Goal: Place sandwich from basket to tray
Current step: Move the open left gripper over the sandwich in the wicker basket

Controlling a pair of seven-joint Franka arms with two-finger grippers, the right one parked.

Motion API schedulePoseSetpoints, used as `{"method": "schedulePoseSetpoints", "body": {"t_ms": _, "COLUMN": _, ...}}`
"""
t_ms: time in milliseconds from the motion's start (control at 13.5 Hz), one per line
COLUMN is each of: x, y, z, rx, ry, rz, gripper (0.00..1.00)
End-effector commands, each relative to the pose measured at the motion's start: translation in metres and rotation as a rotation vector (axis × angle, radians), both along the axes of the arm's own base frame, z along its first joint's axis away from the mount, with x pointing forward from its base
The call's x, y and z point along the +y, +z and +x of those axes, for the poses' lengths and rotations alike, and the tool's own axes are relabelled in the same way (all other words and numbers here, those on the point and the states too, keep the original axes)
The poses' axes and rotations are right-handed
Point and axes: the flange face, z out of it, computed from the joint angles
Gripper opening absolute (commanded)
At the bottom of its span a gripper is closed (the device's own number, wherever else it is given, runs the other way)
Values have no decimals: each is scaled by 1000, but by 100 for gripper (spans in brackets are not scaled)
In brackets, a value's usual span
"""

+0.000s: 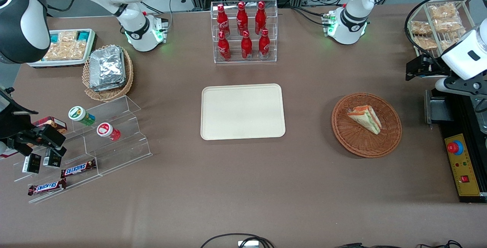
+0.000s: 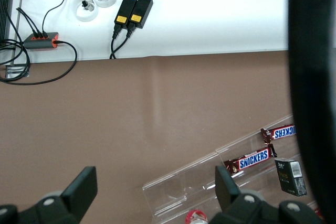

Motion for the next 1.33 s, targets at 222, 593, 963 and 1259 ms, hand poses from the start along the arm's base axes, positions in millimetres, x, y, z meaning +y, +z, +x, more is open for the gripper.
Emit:
{"method": "schedulePoseSetpoints", "body": {"t_ms": 222, "x": 3, "y": 2, "z": 0, "rx": -8, "ry": 5, "rz": 17, "gripper": 100}}
{"method": "schedulePoseSetpoints", "body": {"t_ms": 593, "x": 10, "y": -52, "z": -5, "rx": 20, "ry": 90, "rz": 33, "gripper": 100}}
{"method": "schedulePoseSetpoints", "body": {"t_ms": 963, "x": 8, "y": -152, "z": -33, "rx": -20, "ry": 261, "rz": 68, "gripper": 100}}
{"method": "schedulePoseSetpoints", "body": {"t_ms": 1259, "x": 9, "y": -219, "z": -54, "rx": -38, "ry": 432, "rz": 81, "gripper": 100}}
